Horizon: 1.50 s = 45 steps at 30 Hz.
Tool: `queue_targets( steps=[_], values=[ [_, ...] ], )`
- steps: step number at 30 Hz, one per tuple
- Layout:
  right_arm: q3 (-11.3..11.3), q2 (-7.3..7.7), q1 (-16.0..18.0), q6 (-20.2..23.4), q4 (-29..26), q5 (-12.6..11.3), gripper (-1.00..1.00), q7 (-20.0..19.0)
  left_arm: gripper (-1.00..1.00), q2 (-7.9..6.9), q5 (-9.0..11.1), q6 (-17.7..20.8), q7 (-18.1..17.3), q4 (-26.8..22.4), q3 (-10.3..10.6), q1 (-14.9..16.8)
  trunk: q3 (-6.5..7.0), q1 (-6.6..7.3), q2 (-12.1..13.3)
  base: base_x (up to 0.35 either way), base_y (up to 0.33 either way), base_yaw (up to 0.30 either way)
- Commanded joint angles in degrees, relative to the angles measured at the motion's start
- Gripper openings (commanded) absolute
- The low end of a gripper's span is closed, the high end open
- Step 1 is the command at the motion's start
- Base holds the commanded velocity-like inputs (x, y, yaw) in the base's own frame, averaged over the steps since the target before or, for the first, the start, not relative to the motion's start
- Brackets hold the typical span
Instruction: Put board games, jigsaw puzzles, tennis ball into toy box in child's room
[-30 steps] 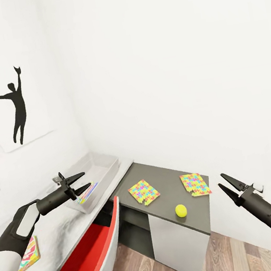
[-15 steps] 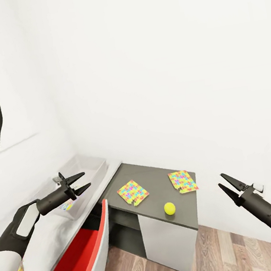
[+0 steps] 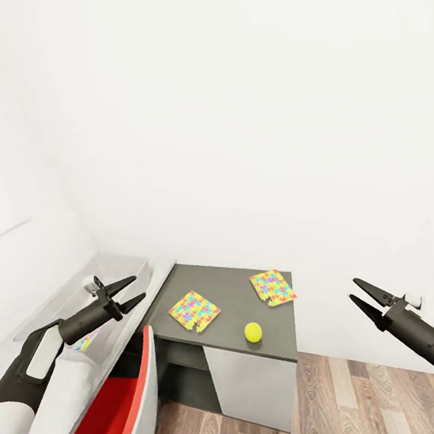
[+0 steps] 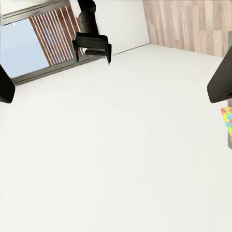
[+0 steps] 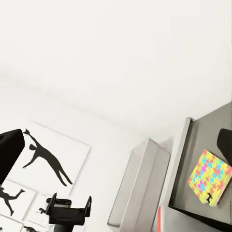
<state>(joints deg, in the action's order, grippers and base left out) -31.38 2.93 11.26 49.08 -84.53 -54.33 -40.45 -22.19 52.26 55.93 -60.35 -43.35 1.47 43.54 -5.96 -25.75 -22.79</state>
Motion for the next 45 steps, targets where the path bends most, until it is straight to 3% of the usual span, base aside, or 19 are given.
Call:
queue_targets(
  steps=[1,22,45],
  values=[
    [-0.1,0.00,0.1,0.3,0.1,0.0,1.00,-0.1,1.00,-0.06,0.2,0.2,-0.1,0.0,0.2,0.0,-0.18,-0.03,-0.1,0.000,0.000,-0.210],
    [-0.1,-0.04,0.1,0.3,0.9,-0.1,1.00,-0.2,1.00,-0.05,0.0,0.1,0.0,0.0,0.1,0.1,-1.00,-0.03,-0.1,0.000,0.000,-0.224],
    [-0.1,-0.10,0.1,0.2,1.0,0.0,1.00,-0.2,1.00,0.12,-0.1,0.0,0.0,0.0,0.0,0.1,-0.49,-0.03,-0.1,0.000,0.000,-0.263]
  ],
)
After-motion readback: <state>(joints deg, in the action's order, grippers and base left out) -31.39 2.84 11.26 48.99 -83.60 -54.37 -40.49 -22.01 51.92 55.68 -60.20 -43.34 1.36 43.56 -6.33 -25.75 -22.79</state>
